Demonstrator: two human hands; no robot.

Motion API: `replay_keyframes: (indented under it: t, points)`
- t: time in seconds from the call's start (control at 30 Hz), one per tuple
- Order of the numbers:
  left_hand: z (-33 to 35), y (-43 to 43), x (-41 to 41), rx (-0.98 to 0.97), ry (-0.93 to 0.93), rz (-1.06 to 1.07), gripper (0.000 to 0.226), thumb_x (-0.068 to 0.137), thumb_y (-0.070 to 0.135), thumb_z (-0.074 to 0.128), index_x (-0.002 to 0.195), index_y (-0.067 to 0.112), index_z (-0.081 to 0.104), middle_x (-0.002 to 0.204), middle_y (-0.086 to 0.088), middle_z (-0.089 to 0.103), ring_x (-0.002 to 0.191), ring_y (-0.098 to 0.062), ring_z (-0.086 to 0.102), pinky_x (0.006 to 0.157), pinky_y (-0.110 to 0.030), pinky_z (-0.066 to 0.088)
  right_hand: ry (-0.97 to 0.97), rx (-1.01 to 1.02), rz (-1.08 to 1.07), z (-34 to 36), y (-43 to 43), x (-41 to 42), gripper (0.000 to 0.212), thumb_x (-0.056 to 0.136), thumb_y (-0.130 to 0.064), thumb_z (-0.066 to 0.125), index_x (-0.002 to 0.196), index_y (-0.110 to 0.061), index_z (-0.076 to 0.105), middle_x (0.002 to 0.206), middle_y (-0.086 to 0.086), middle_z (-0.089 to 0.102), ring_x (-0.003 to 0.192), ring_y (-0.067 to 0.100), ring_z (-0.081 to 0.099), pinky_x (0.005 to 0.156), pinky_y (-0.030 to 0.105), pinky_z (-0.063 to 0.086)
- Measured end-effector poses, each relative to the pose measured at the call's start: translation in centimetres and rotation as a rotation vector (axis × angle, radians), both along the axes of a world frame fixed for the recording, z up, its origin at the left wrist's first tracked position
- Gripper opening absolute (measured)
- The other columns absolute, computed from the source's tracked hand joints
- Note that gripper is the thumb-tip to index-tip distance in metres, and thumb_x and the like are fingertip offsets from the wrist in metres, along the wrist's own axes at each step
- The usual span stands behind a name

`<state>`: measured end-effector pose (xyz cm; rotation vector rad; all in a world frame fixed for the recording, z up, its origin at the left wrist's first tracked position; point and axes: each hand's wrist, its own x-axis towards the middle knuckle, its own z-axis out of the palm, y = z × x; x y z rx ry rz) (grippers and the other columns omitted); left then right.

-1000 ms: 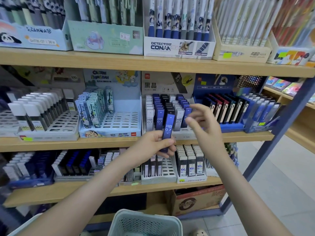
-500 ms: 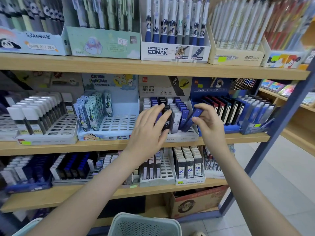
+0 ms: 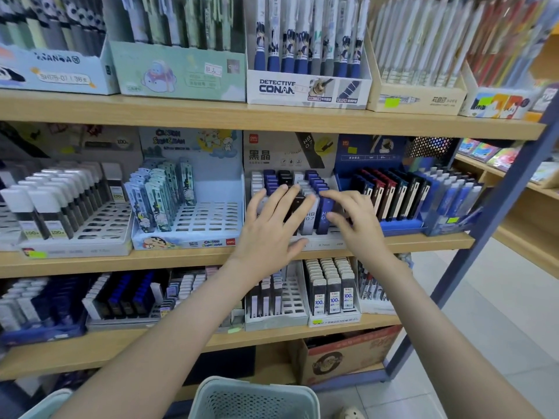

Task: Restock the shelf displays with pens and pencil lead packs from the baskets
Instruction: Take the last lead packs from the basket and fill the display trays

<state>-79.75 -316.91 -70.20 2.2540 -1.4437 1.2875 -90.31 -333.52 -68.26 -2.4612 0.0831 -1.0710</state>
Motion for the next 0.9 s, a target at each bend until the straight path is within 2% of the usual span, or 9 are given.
replay_keyframes:
  t: [0.07,0.13,0.23,0.33,0.4,0.53,0.67,0.8,0.9]
  points:
    - [0.0,0.0,0.0,0.004,0.009,0.007,0.072,0.084,0.051,0.055,0.145,0.018,0.036,0.144,-0.011,0.045,0.134,-0.027,0.037,0.112,-0.046,0.017,0.021,-0.083,-0.064,-0.7,-0.1,0.3,0.045,0.089,-0.006,0.060,0.131,-0.021,0.052,0.118,0.005,0.051,0.109,0.013,0.035,0.094,0.005,0.016]
    - [0.1,-0.1,-0.1,0.002,0.011,0.017,0.072,0.084,0.050,0.057,0.145,0.017,0.038,0.145,-0.012,0.044,0.134,-0.027,0.037,0.112,-0.046,0.016,0.025,-0.114,-0.111,-1.2,0.1,0.5,0.049,0.090,-0.010,0.059,0.136,-0.021,0.047,0.129,0.009,0.046,0.120,0.022,0.034,0.098,0.006,0.008]
    - [-0.4,0.1,-0.8,-0.038,-0.014,0.040,0.068,0.087,0.046,0.056,0.146,0.017,0.036,0.151,-0.014,0.035,0.139,-0.028,0.029,0.113,-0.048,0.014,-0.065,-0.164,-0.203,-1.5,1.3,-0.1,0.050,0.093,-0.014,0.055,0.141,-0.021,0.041,0.139,0.010,0.040,0.126,0.022,0.029,0.106,0.024,0.017]
    - [-3.6,1.4,-2.2,-0.163,0.000,-0.030,0.058,0.091,0.036,0.053,0.144,0.019,0.037,0.152,-0.012,0.025,0.142,-0.027,0.020,0.115,-0.046,0.008,-0.248,-0.131,-0.201,-3.2,4.2,-1.9,0.042,0.094,-0.009,0.051,0.135,-0.009,0.045,0.130,0.010,0.048,0.119,0.019,0.037,0.104,0.017,0.022]
    - [-7.9,3.3,-3.1,-0.197,0.048,-0.097,0.050,0.092,0.031,0.050,0.139,0.017,0.040,0.148,-0.011,0.027,0.140,-0.025,0.020,0.115,-0.043,0.010,-0.248,-0.109,-0.141,-6.7,6.6,-3.2,0.034,0.092,-0.007,0.049,0.126,-0.002,0.050,0.119,0.012,0.054,0.111,0.019,0.043,0.101,0.016,0.025]
    - [-18.9,9.2,-3.7,0.024,0.305,-0.131,0.040,0.090,0.022,0.048,0.129,0.011,0.047,0.141,-0.013,0.043,0.132,-0.027,0.039,0.111,-0.042,0.023,0.113,-0.081,0.028,-18.6,10.7,-4.7,0.028,0.091,-0.011,0.048,0.118,-0.005,0.049,0.109,0.012,0.055,0.100,0.022,0.046,0.094,0.021,0.031]
    - [-28.8,14.5,-3.2,0.399,0.698,0.041,0.048,0.079,0.024,0.041,0.125,0.010,0.043,0.118,-0.010,0.065,0.108,-0.025,0.063,0.096,-0.037,0.042,0.738,-0.116,0.101,-30.7,12.6,-4.3,0.047,0.078,-0.006,0.070,0.122,-0.003,0.052,0.104,0.013,0.059,0.096,0.025,0.052,0.086,0.026,0.037]
    - [-35.5,18.1,-2.6,0.682,0.808,0.124,0.053,0.081,0.032,0.036,0.119,0.008,0.065,0.121,-0.010,0.066,0.112,-0.025,0.062,0.103,-0.038,0.028,1.171,-0.195,0.053,-41.5,13.4,-3.8,0.072,0.070,-0.023,0.081,0.129,0.000,0.047,0.116,0.013,0.058,0.102,0.026,0.060,0.085,0.030,0.048]
    - [-38.8,19.6,-2.4,0.802,0.805,0.065,0.057,0.081,0.038,0.036,0.124,0.012,0.063,0.135,-0.009,0.057,0.126,-0.025,0.053,0.109,-0.040,0.024,1.361,-0.277,0.008,-47.9,13.7,-4.3,0.077,0.073,-0.019,0.077,0.139,-0.002,0.041,0.134,0.018,0.052,0.117,0.033,0.056,0.091,0.040,0.048]
